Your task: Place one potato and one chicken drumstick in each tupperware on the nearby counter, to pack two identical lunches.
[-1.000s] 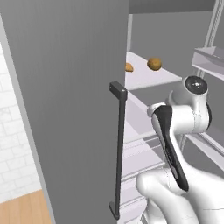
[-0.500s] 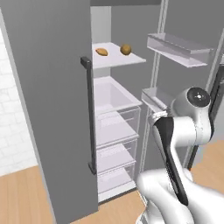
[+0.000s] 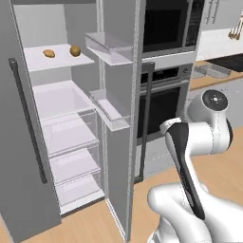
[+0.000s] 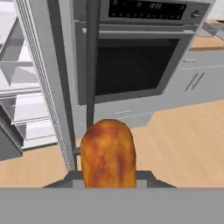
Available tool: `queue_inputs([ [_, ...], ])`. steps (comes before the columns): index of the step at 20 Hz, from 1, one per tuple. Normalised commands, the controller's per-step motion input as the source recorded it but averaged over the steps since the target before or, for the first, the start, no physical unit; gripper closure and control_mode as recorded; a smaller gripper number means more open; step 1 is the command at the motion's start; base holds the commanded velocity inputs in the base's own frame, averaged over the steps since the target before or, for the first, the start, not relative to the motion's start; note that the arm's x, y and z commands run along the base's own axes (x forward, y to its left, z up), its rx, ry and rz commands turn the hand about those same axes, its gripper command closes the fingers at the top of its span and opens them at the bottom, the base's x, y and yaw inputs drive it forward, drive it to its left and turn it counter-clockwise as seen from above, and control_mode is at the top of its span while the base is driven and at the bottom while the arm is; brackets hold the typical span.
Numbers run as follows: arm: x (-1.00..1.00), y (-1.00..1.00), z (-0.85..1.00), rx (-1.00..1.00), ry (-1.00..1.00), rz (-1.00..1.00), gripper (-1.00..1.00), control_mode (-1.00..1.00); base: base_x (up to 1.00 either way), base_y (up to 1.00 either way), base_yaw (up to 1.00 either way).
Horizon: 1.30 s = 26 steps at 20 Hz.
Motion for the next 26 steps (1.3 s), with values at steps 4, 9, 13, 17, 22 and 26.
queue_inputs([
  [4,0.00,0.00,0.00,0.00,0.00,0.00,1.00,1.00,0.13,-1.00,-0.28],
  [9,0.00,0.00,0.00,0.00,0.00,0.00,1.00,1.00,0.60,-1.00,-0.24],
  [13,0.00,0.00,0.00,0.00,0.00,0.00,1.00,1.00,0.98,-1.00,-0.15],
  [17,0.00,0.00,0.00,0.00,0.00,0.00,1.00,1.00,1.00,-1.00,-0.05],
  [22,0.00,0.00,0.00,0.00,0.00,0.00,1.00,1.00,1.00,-0.92,0.00],
  [26,0.00,0.00,0.00,0.00,0.00,0.00,1.00,1.00,1.00,-0.77,0.00],
])
